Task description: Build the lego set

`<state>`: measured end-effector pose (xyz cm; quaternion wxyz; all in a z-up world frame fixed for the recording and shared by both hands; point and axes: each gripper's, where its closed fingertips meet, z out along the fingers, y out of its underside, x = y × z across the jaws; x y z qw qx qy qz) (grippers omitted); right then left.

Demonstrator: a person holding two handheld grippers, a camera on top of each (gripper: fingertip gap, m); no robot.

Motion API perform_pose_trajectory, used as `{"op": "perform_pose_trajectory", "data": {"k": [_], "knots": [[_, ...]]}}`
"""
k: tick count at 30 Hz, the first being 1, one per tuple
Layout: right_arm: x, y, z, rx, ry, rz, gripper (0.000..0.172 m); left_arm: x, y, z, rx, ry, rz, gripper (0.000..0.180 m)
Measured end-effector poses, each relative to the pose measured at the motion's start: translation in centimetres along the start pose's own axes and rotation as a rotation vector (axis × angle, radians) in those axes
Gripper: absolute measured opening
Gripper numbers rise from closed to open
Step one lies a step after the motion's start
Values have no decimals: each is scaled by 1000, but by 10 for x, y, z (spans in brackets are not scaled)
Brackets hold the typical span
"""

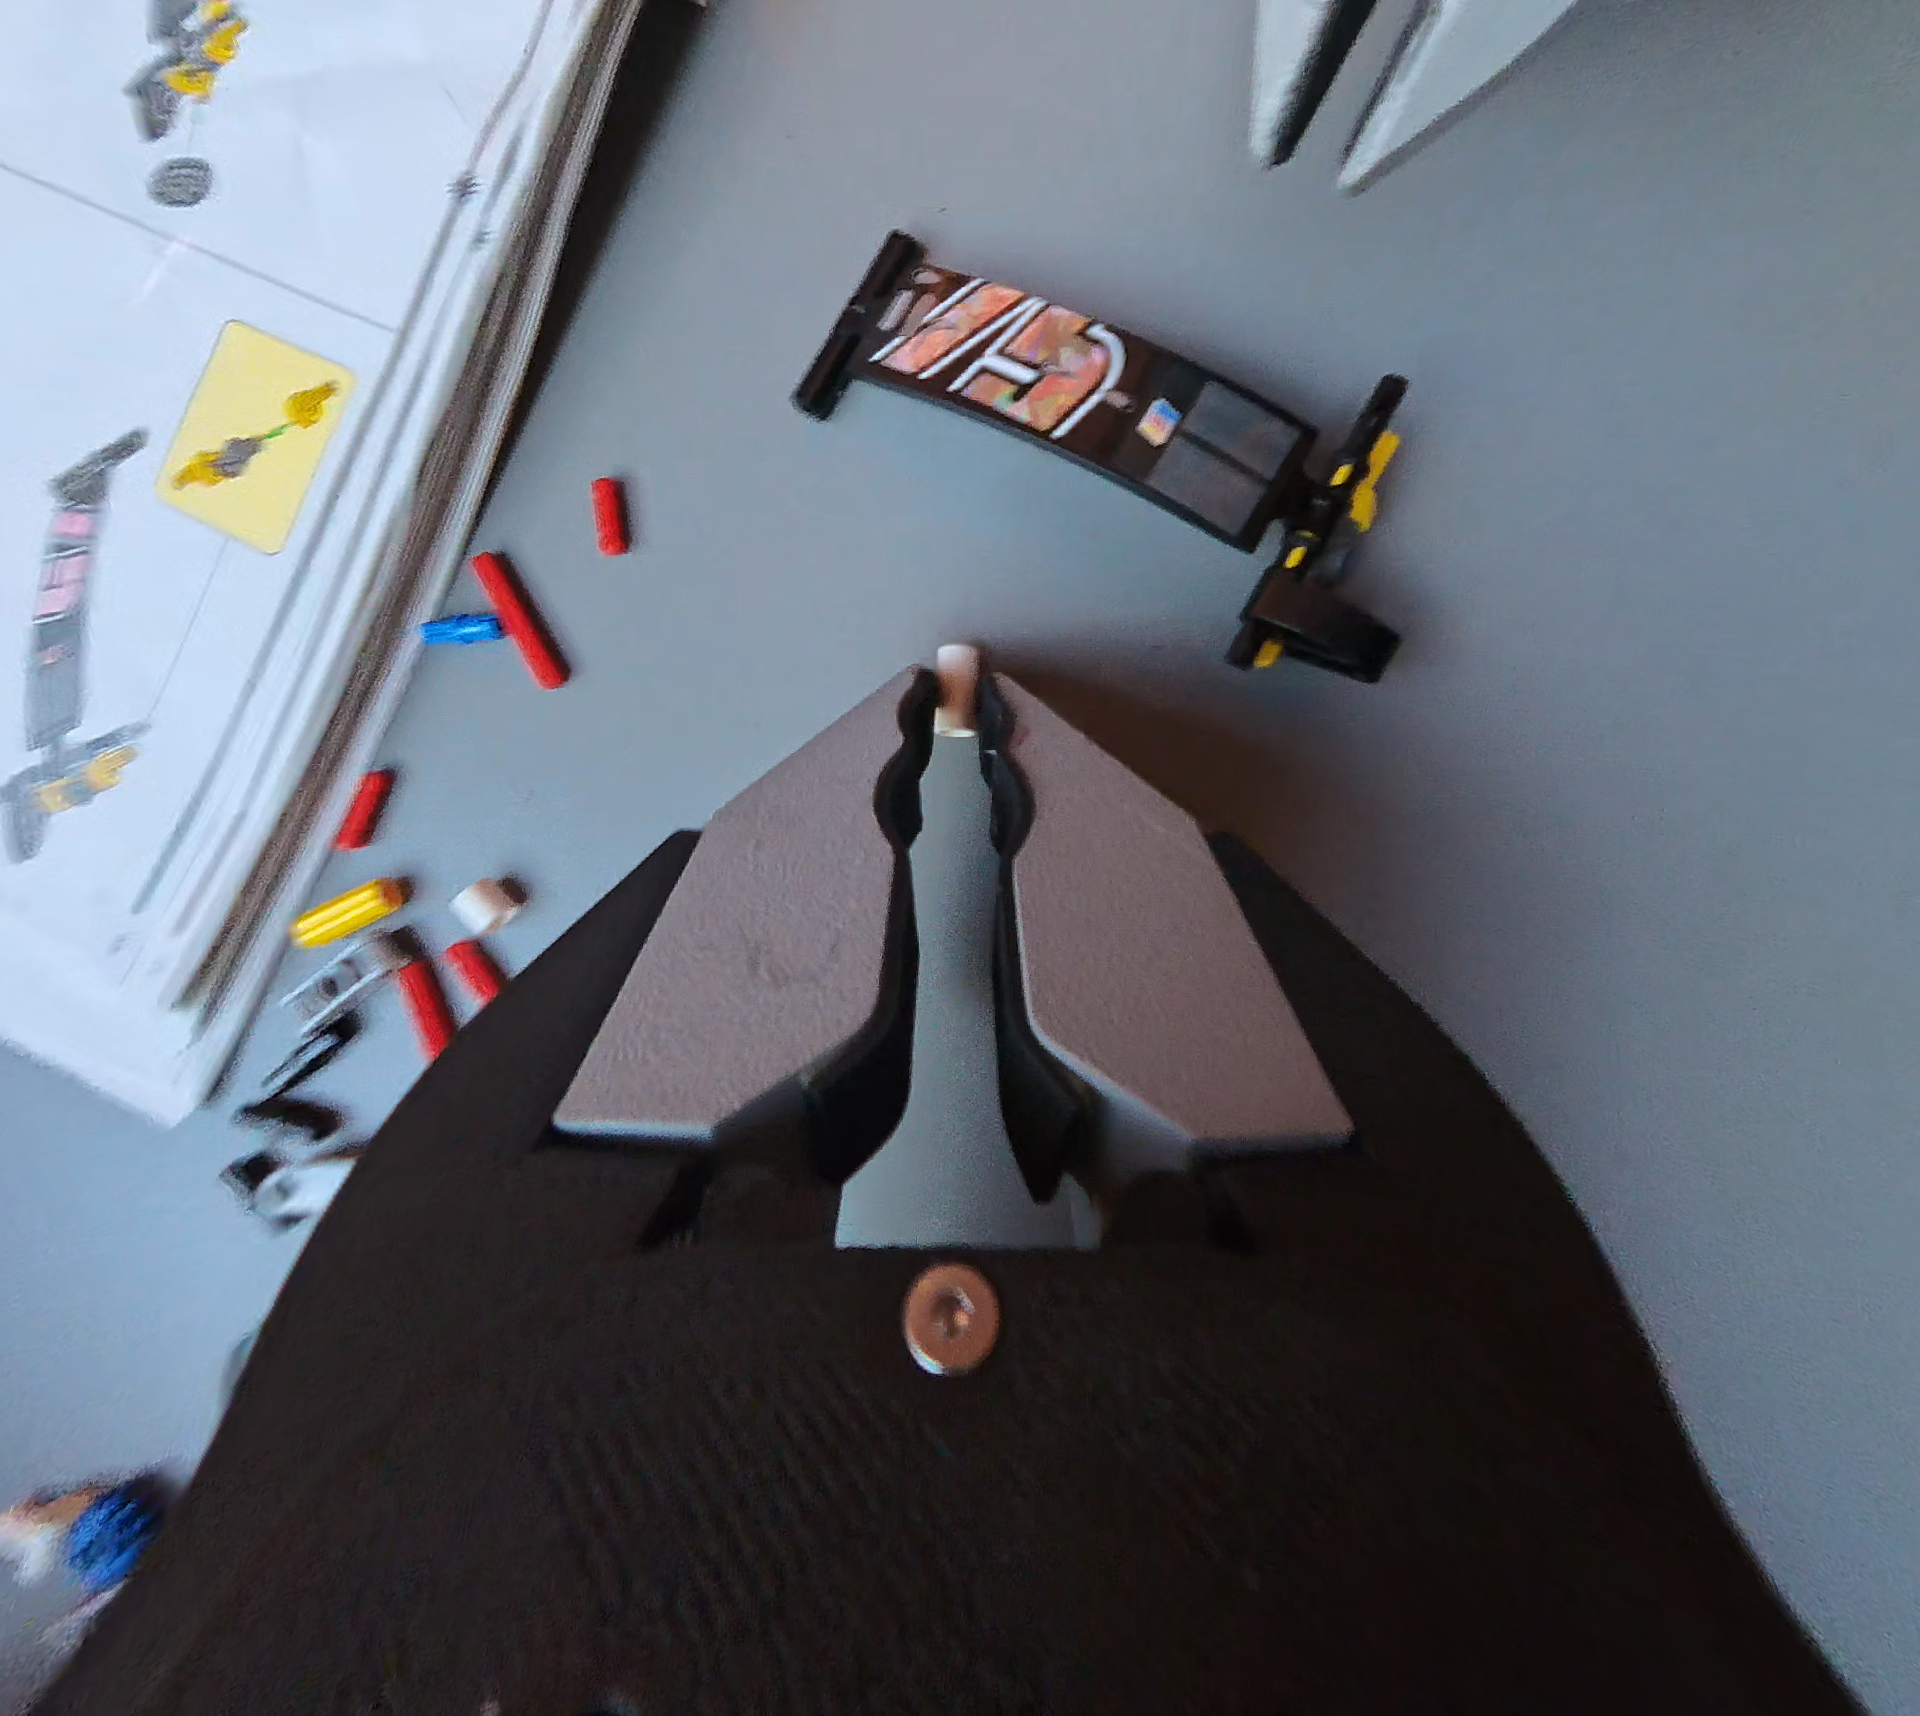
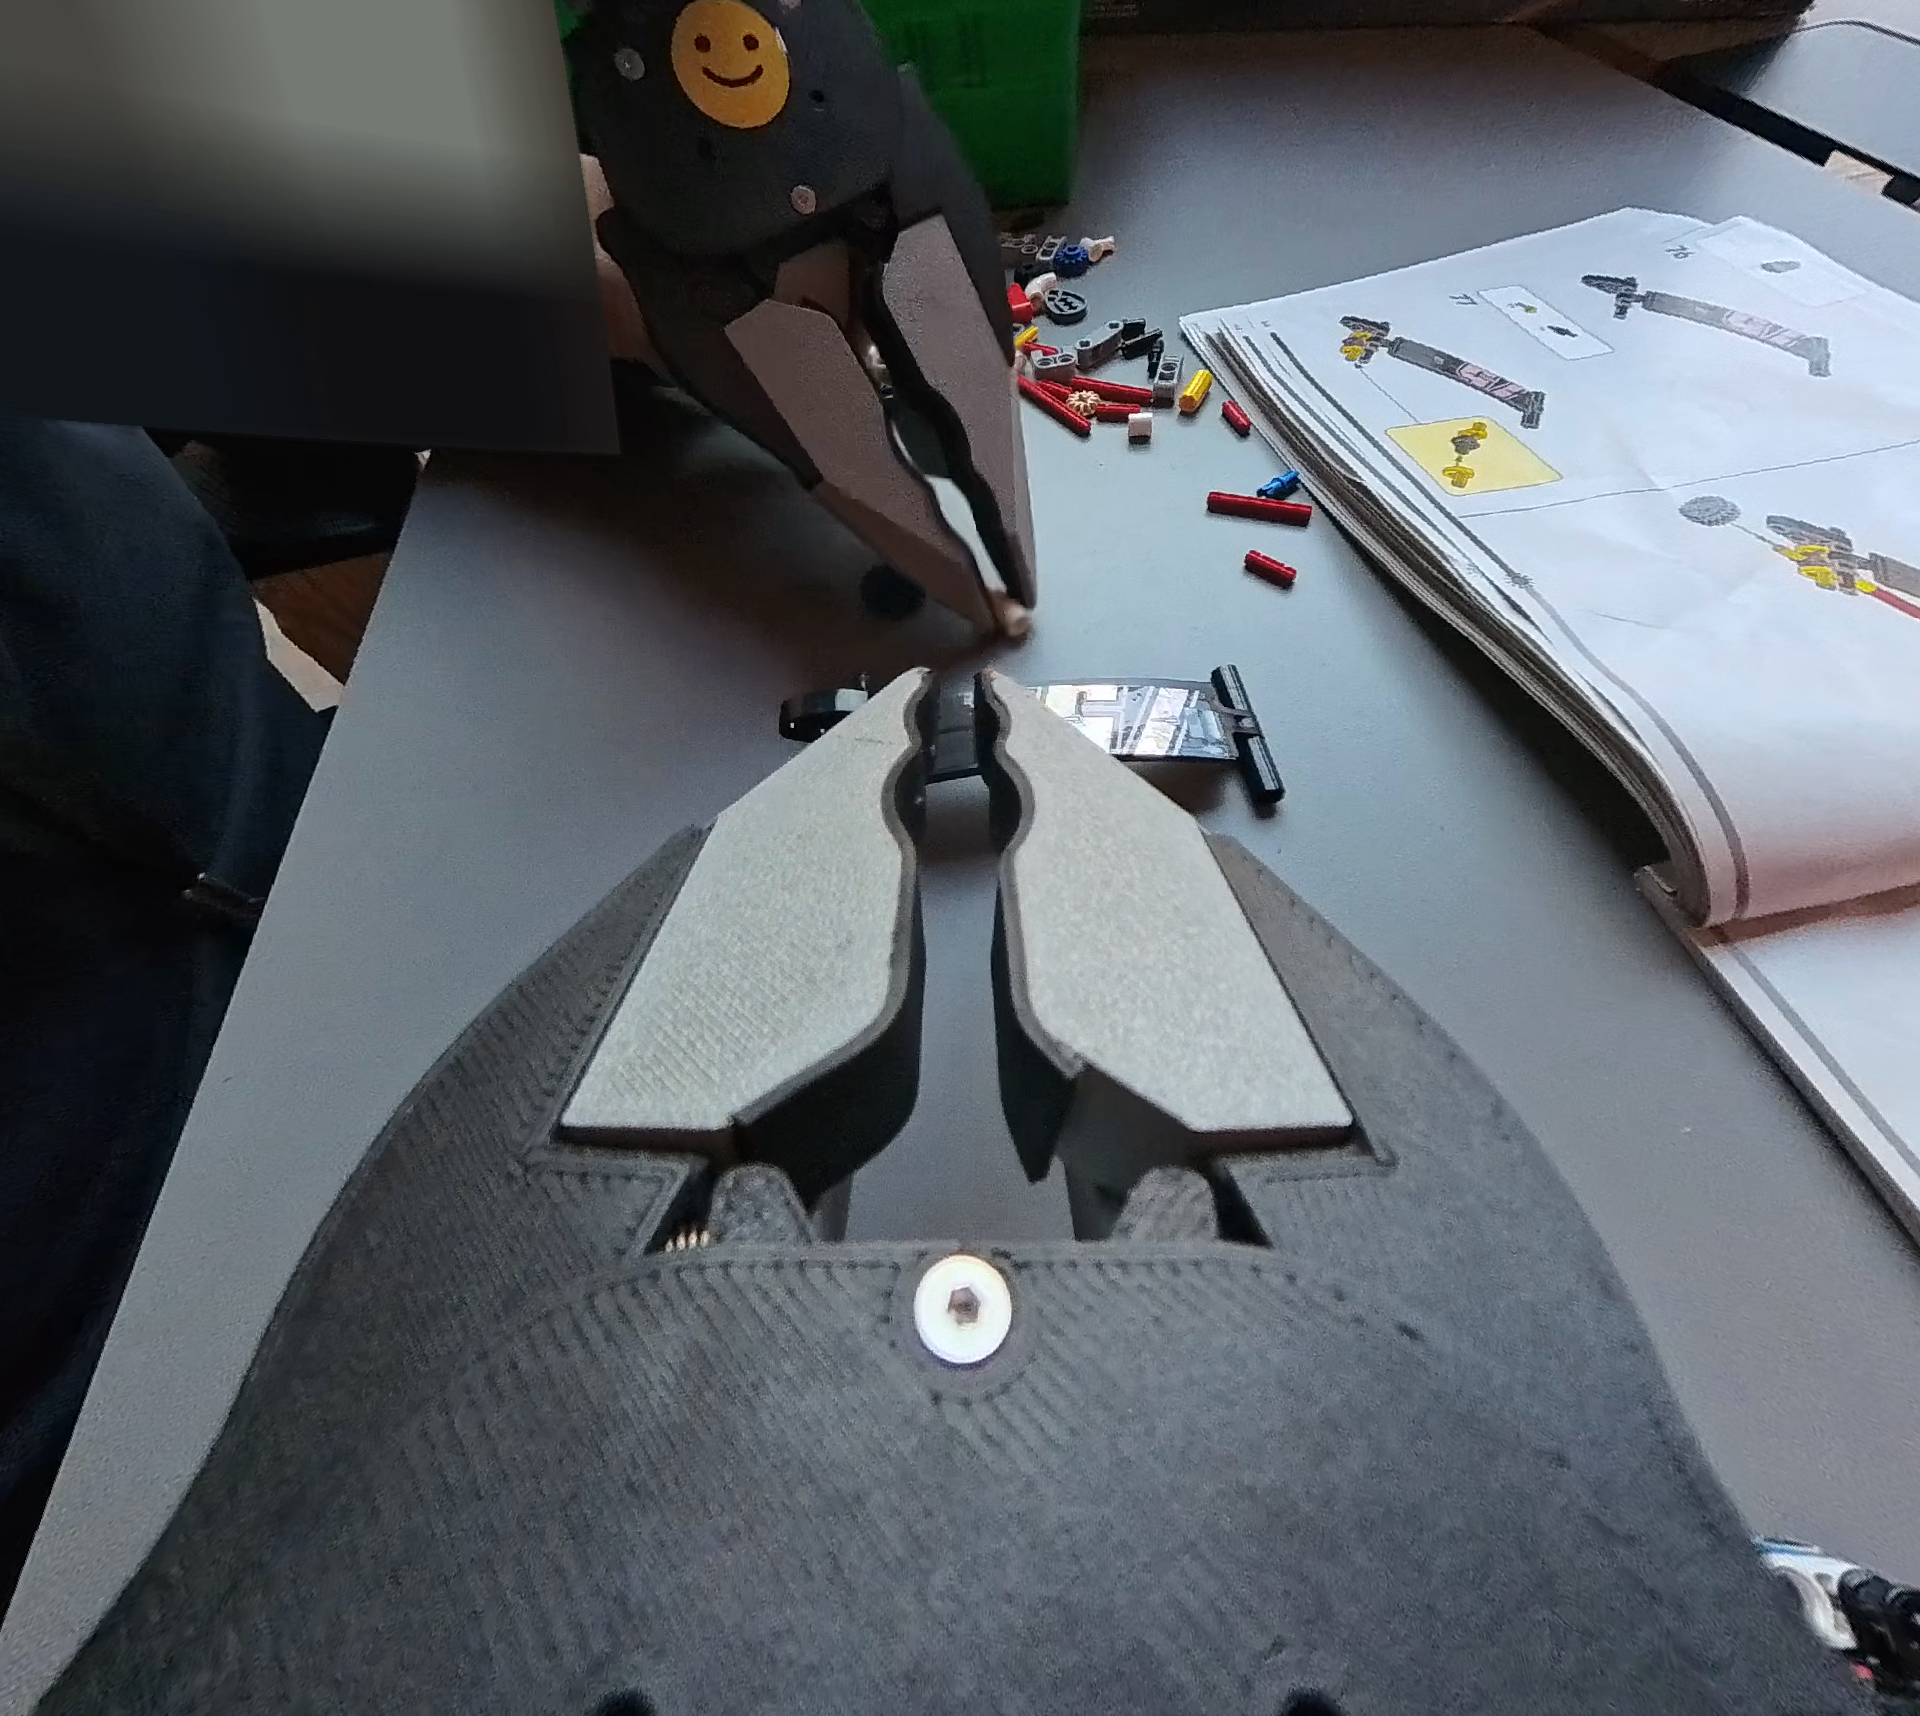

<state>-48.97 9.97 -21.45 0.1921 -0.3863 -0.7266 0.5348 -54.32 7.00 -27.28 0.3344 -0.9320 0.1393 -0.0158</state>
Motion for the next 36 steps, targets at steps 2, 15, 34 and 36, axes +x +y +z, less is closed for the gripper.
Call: {"op": "perform_pose_trajectory", "data": {"k": [2, 15, 34, 36], "knots": [[0, 0, -1, -2, 4, -4, 3, -22, 1, -16, 1, -107, 26, 5], [-5, 1, -3, -3, 0, -12, 2, -113, 110, -95, -324, -276, -180, 6], [3, 1, -8, -7, 66, -45, 4, -89, -46, -82, 278, -174, -168, 22], [6, 1, -8, 1, 72, -41, 4, -82, -56, -75, 347, -152, -171, 22]]}}
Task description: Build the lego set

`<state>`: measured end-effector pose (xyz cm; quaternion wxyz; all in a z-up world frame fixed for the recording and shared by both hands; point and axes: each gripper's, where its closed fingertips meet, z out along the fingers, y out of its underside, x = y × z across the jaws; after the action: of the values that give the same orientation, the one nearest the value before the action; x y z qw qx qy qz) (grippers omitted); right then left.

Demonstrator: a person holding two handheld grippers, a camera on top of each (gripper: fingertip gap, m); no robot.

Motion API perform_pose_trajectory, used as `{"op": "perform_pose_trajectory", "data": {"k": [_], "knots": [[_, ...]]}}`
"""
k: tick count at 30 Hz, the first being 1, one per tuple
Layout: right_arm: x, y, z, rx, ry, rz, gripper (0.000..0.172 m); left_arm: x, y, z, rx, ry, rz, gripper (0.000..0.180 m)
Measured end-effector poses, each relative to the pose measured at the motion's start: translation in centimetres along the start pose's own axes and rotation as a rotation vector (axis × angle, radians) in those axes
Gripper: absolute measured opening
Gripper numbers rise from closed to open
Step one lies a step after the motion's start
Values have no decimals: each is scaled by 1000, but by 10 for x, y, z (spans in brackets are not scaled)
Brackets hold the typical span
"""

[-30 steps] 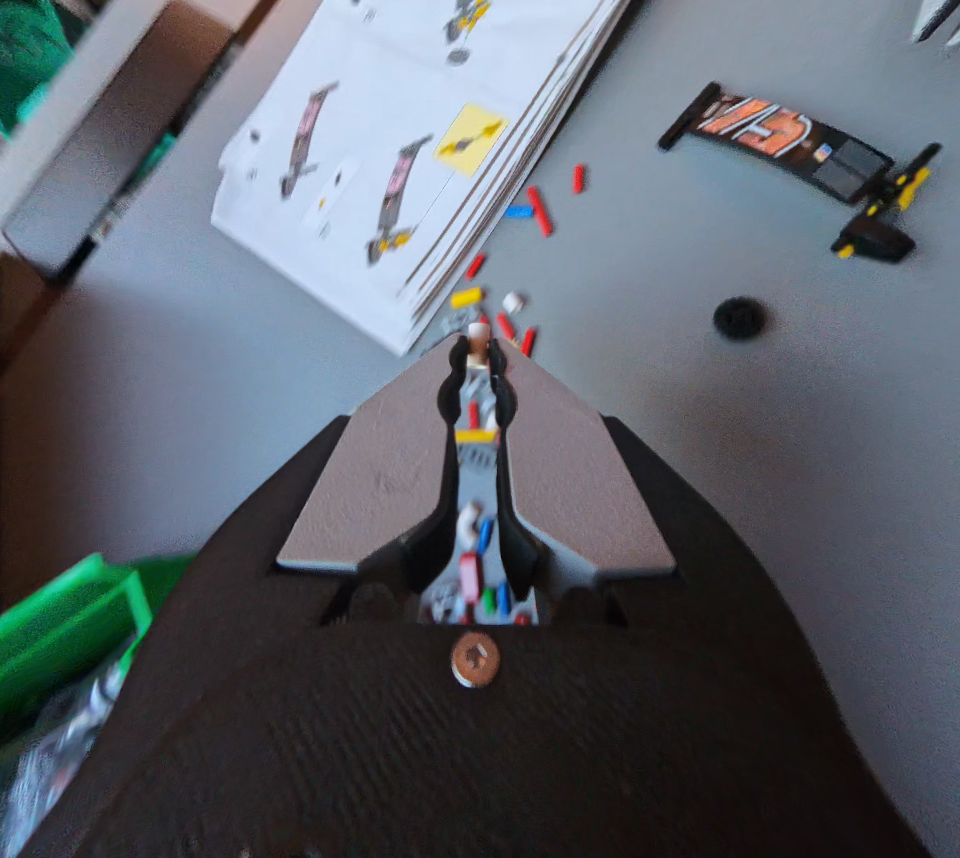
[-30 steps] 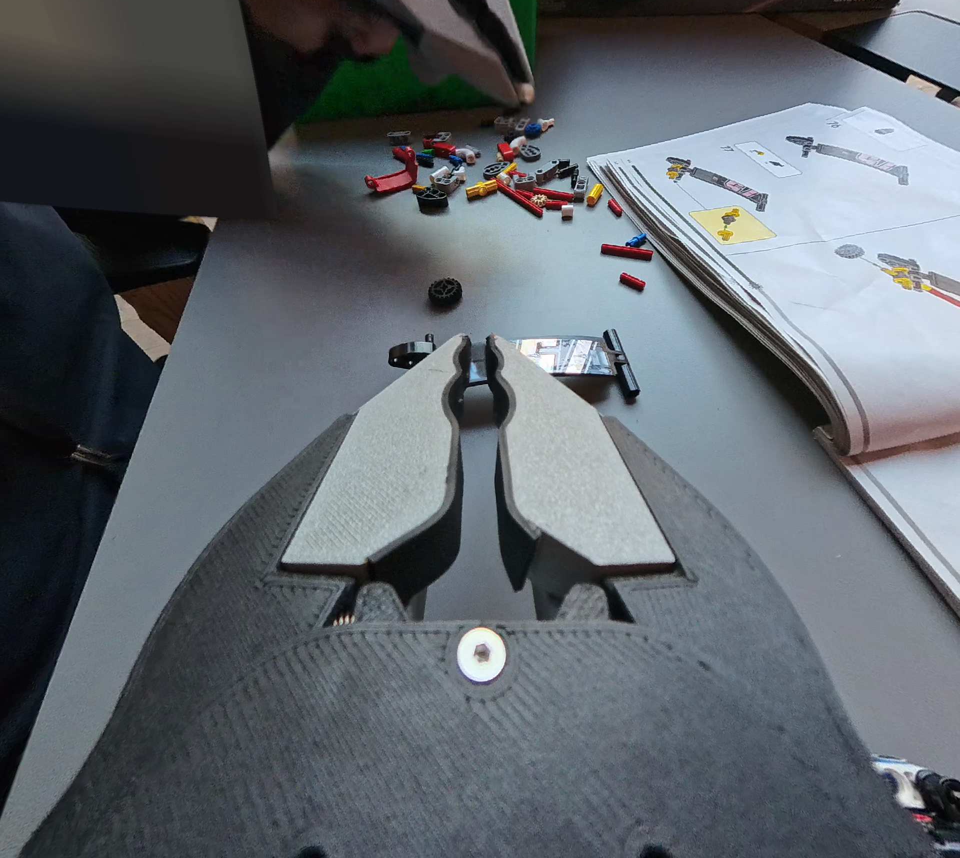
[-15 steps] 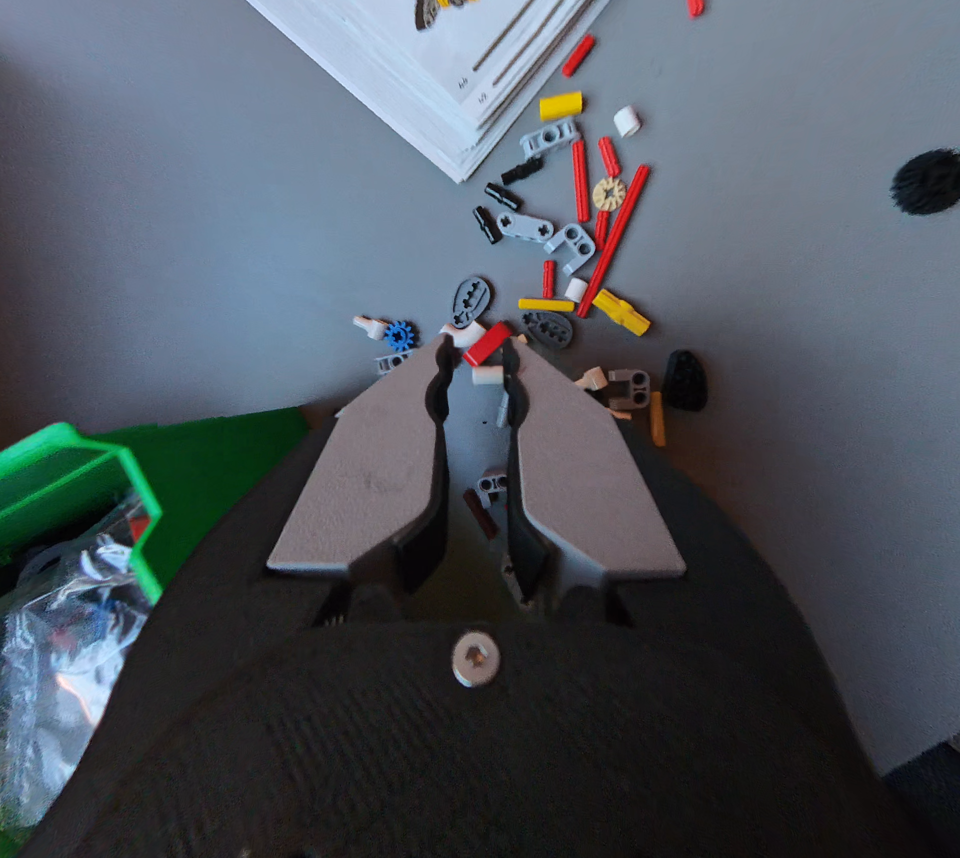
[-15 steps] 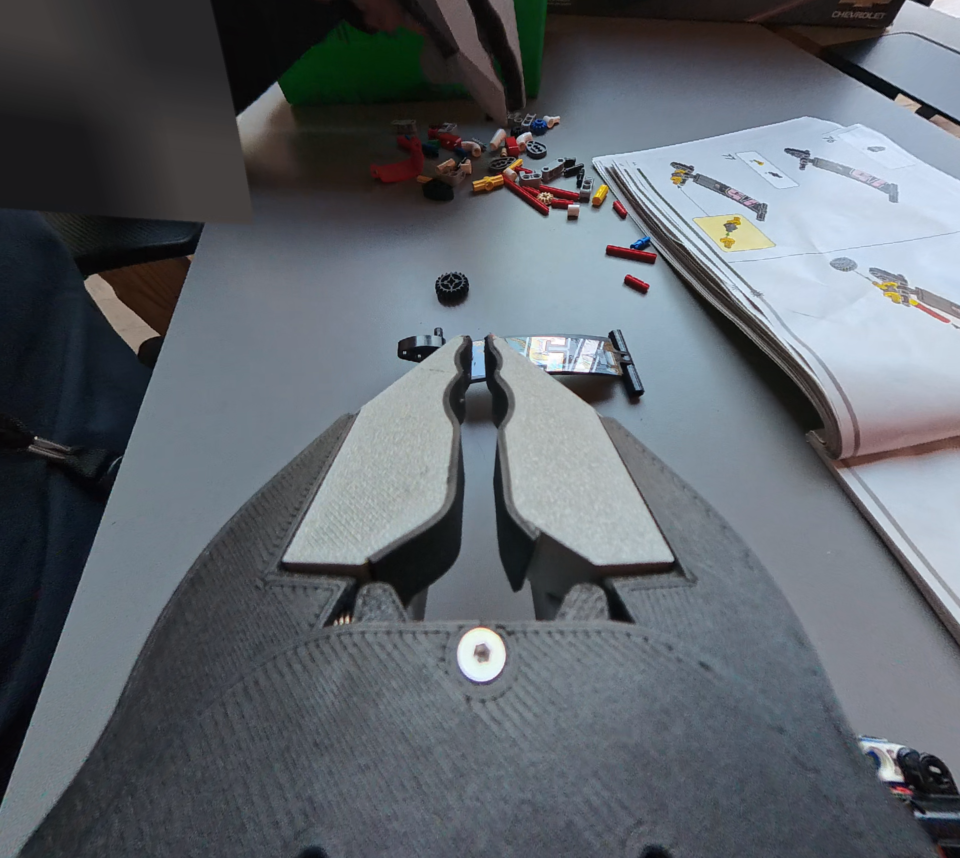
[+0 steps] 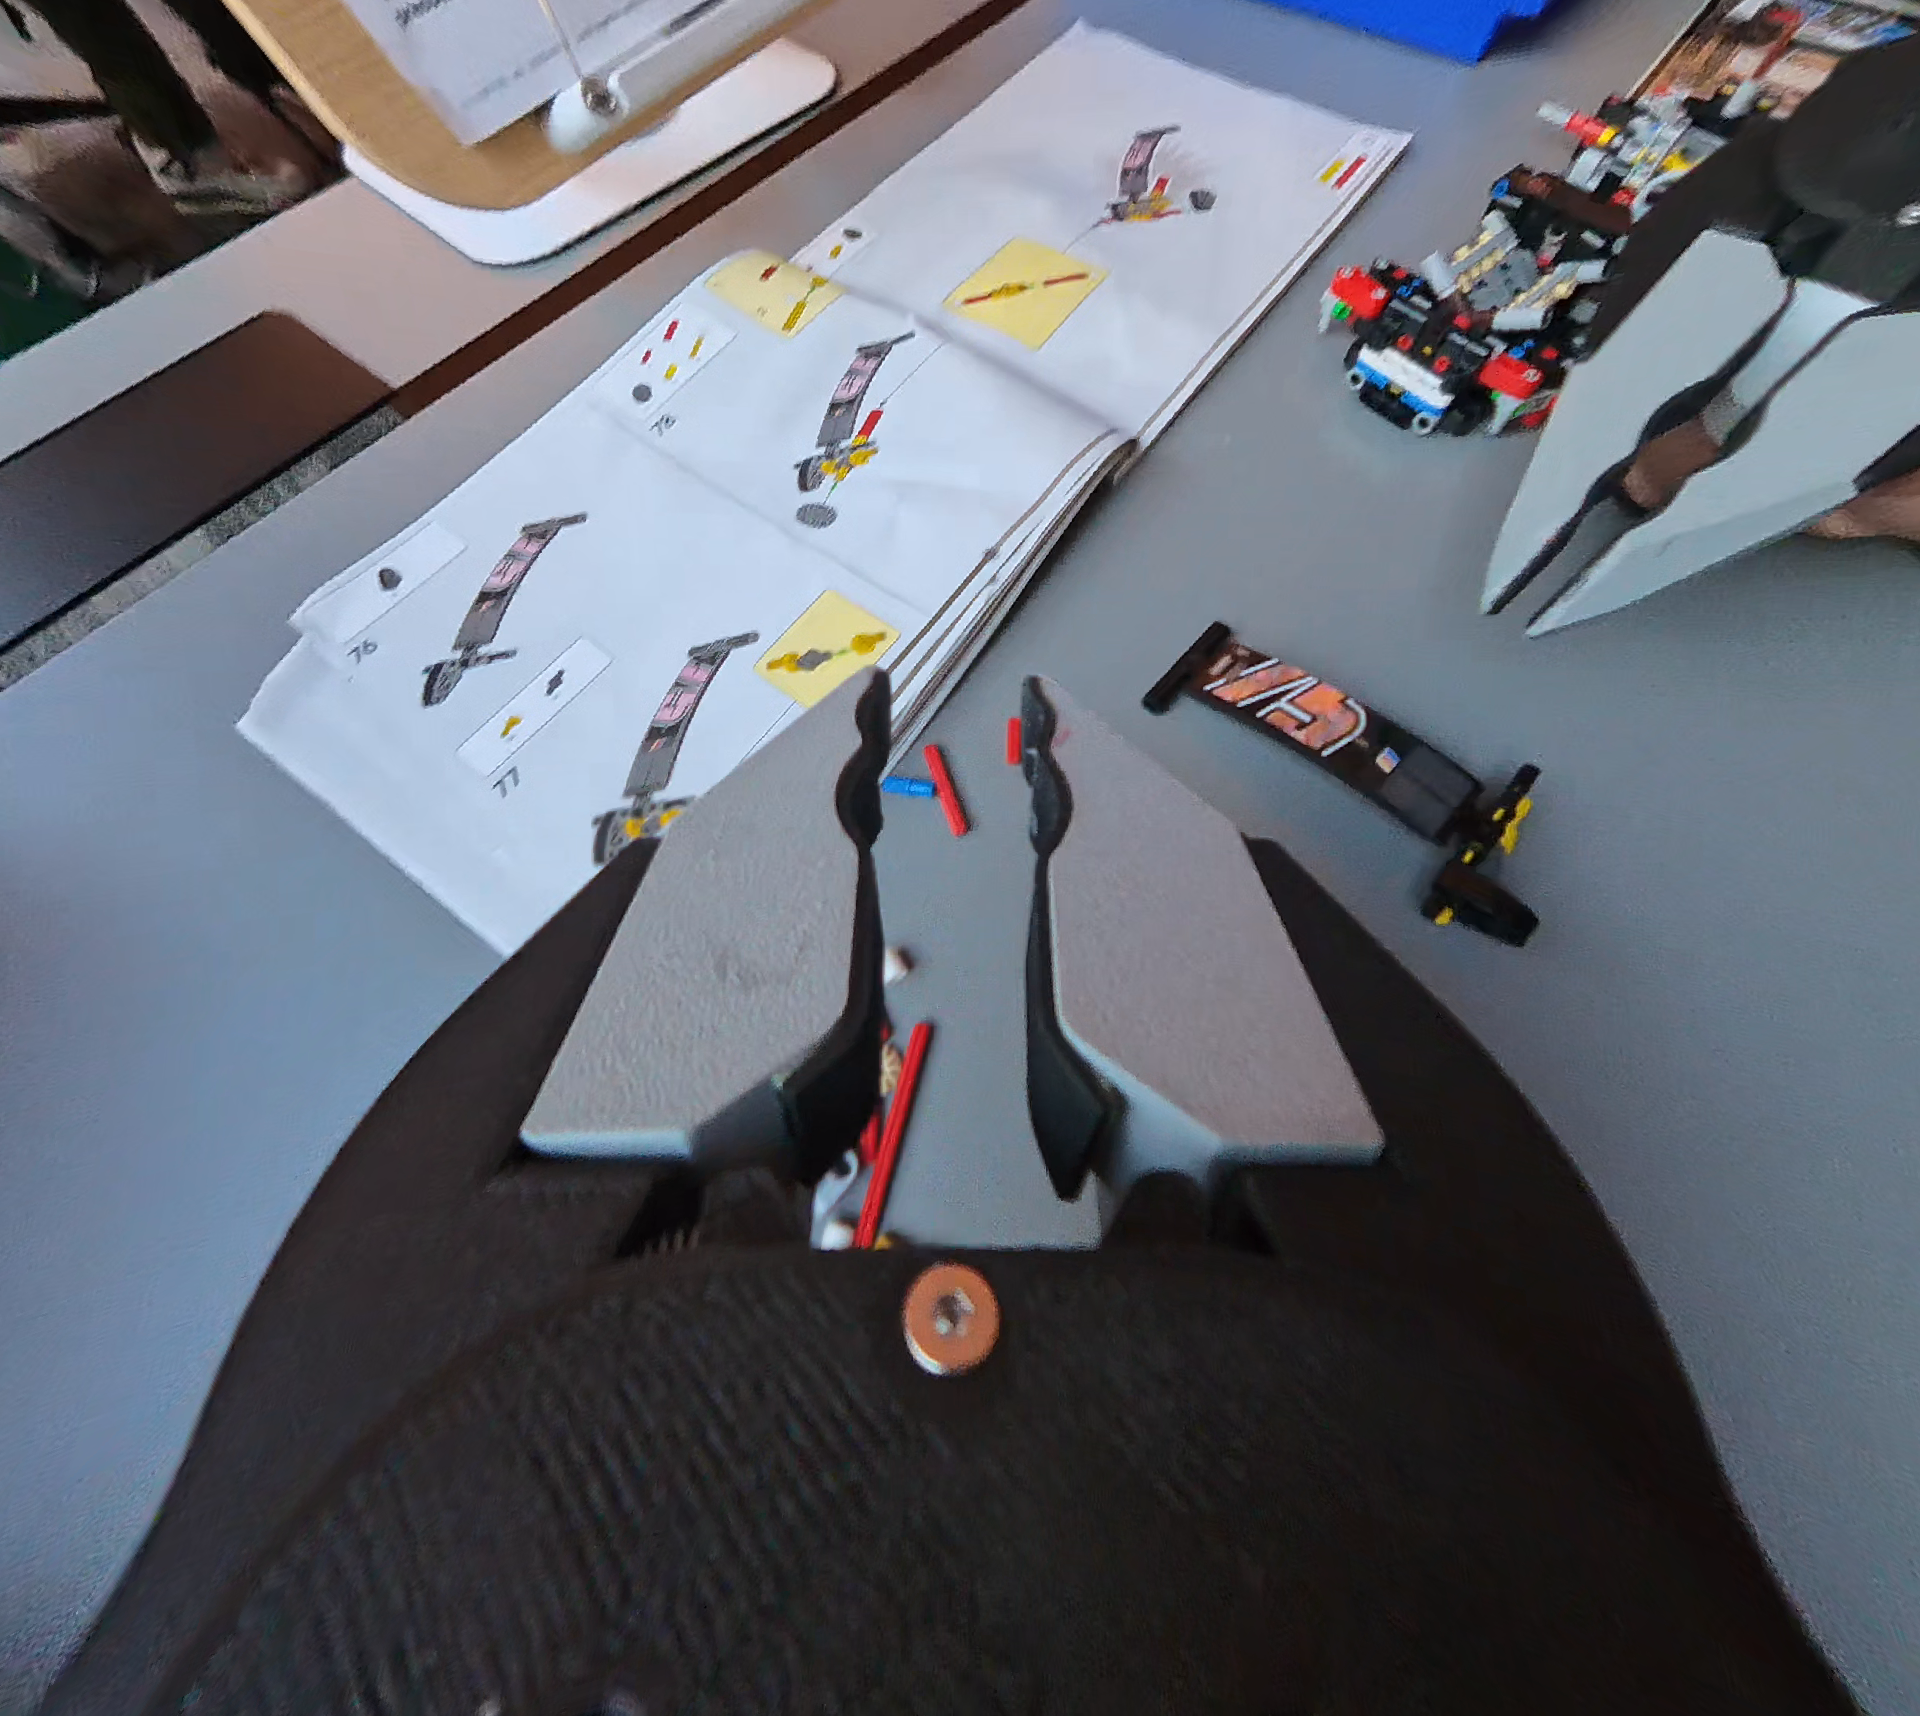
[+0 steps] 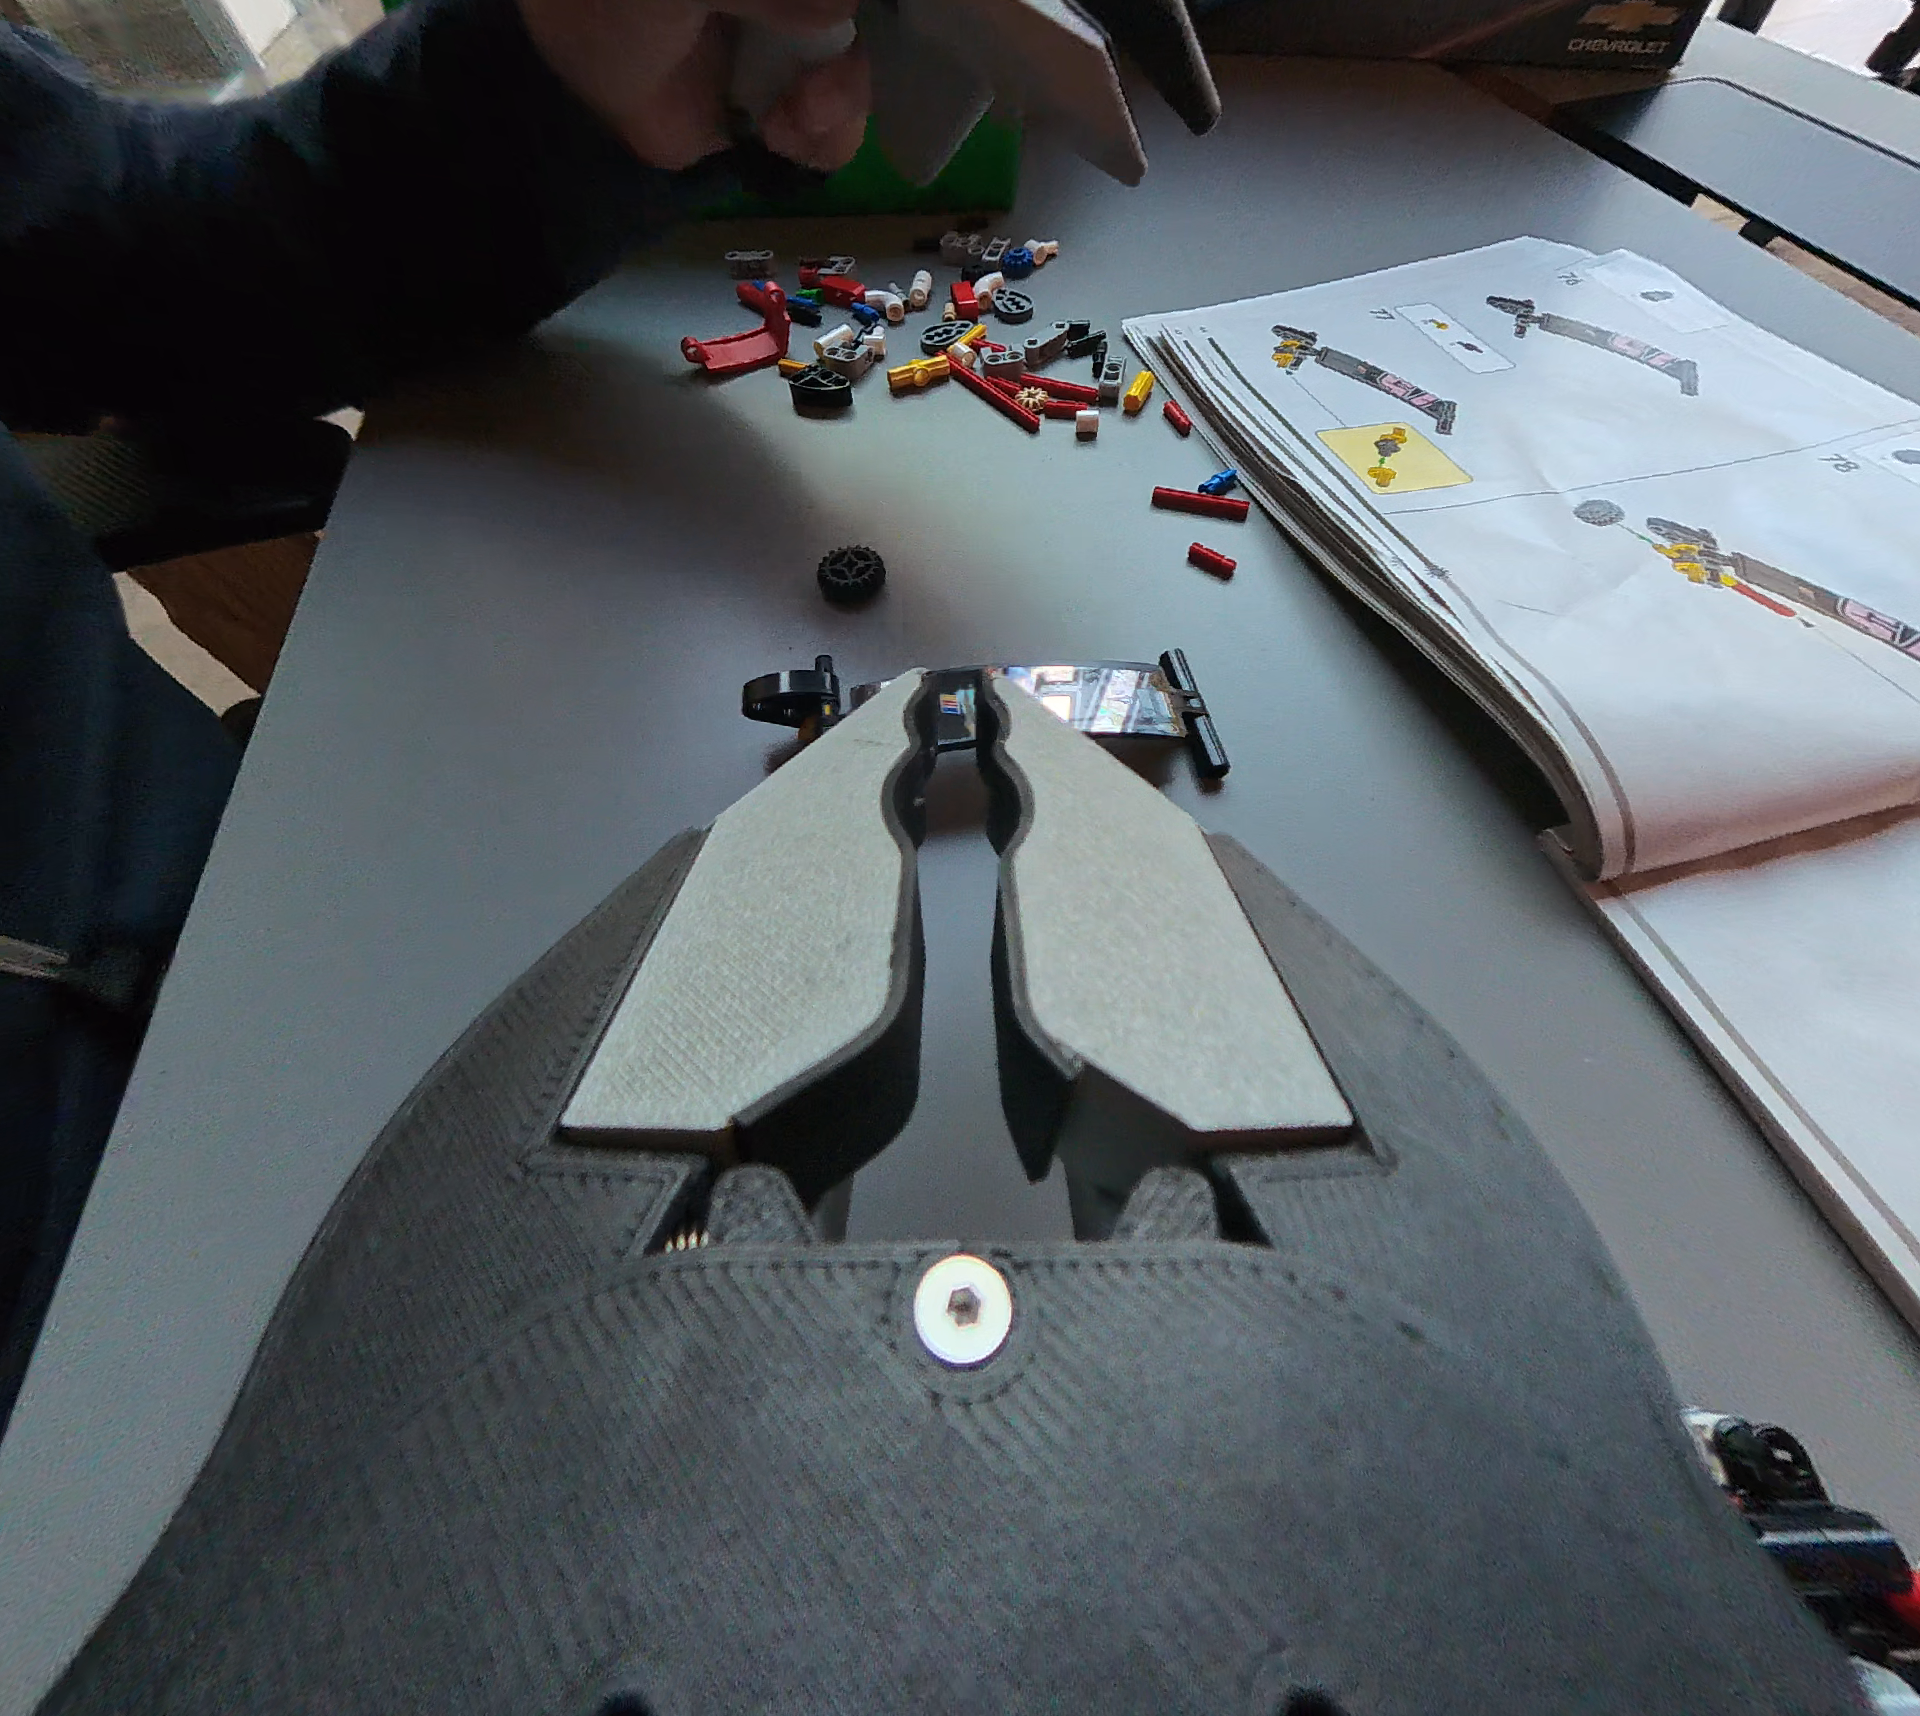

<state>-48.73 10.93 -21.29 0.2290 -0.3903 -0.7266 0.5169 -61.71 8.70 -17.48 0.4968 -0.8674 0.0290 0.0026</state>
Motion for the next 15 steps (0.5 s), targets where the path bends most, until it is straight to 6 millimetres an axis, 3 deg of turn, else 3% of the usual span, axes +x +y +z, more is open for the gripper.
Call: {"op": "perform_pose_trajectory", "data": {"k": [7, 15], "knots": [[1, -4, 6, 12, -3, -40, 4, 15, 15, 10, -16, 80, -23, 19], [-1, -1, 8, 4, -14, -56, 5, 8, 20, 5, -42, 31, -25, 17]]}}
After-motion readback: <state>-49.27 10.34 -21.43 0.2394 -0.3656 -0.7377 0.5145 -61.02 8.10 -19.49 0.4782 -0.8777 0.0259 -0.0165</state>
